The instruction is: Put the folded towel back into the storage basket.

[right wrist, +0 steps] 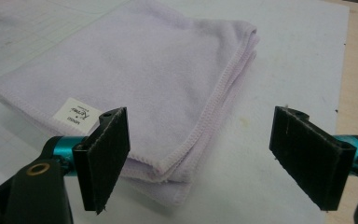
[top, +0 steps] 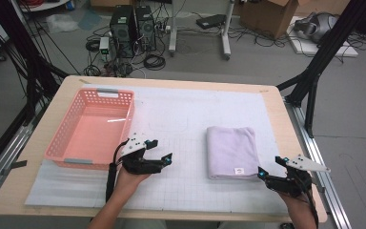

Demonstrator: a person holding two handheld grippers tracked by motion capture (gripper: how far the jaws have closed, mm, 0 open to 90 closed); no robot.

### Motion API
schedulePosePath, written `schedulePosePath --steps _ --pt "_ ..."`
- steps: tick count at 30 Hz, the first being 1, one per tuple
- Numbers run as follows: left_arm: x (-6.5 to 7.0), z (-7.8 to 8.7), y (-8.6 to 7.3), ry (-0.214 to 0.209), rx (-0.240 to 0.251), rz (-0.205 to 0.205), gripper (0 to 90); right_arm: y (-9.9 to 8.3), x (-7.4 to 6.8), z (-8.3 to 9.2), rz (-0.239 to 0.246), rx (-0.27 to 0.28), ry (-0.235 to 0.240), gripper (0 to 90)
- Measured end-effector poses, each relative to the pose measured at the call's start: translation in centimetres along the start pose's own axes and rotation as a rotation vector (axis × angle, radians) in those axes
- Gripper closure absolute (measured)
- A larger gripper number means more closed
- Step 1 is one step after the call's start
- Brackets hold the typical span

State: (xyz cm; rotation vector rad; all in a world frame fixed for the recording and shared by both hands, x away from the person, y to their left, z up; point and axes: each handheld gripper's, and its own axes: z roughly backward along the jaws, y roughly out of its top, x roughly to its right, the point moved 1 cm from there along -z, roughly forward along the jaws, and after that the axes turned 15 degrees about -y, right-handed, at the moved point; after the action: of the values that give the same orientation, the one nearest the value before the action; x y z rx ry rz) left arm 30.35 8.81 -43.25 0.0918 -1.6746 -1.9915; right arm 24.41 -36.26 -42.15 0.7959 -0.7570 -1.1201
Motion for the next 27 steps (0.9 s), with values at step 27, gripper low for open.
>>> schedulePosePath --steps 27 --pt "1.4 -13.3 2.7 -0.095 -0.155 0.084 20.5 0.0 0.0 -0.3 0.002 -0.007 0.022 19.1"
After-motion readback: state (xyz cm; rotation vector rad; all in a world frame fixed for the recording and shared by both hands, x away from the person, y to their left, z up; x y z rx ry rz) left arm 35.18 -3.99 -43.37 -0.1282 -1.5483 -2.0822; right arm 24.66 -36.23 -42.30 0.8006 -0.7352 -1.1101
